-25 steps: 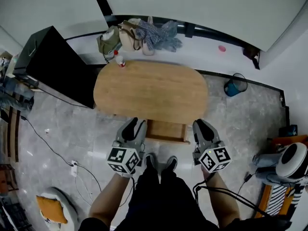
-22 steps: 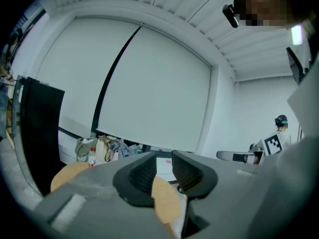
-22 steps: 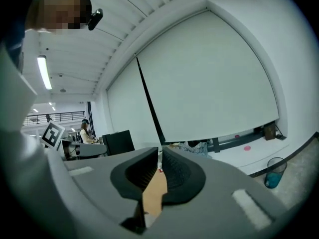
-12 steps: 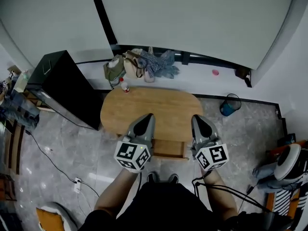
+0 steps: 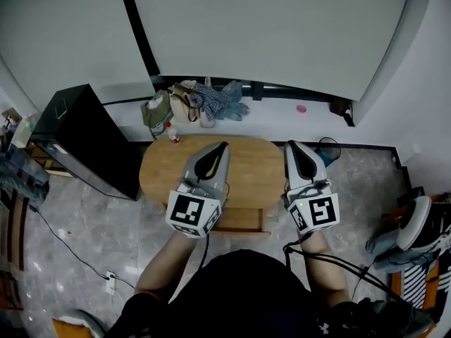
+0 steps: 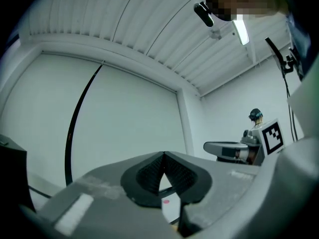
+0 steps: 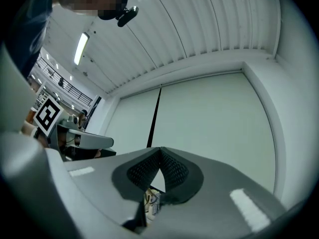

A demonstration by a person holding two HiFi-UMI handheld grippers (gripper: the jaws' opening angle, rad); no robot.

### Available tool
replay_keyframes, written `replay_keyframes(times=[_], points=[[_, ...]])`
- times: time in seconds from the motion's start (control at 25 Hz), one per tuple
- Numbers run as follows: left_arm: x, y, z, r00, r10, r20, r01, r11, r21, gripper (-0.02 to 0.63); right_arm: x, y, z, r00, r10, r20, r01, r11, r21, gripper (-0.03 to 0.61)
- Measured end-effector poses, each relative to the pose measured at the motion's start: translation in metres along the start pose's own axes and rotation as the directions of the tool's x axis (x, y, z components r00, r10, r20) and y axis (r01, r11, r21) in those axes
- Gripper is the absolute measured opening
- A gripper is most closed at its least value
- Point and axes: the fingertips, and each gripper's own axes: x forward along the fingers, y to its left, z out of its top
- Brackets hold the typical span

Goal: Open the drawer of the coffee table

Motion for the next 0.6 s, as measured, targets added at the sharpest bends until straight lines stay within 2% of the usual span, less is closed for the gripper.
replay_keyframes(times=[0.28, 0.6], points=[[-0.014, 0.018, 0.011, 0.999, 0.017, 0.047, -0.016, 1.000, -0.004, 0.002, 0.007, 0.009, 0.004, 1.000, 0.000, -0.008, -0.001, 0.999, -0.045, 0.002], [-0.027, 0.030, -0.006, 0.999, 0.021, 0.026, -0.020, 0.999, -0.042, 0.002, 0.012, 0.027, -0.008, 0.998, 0.019, -0.053, -0.022, 0.998, -0.052, 0.002]])
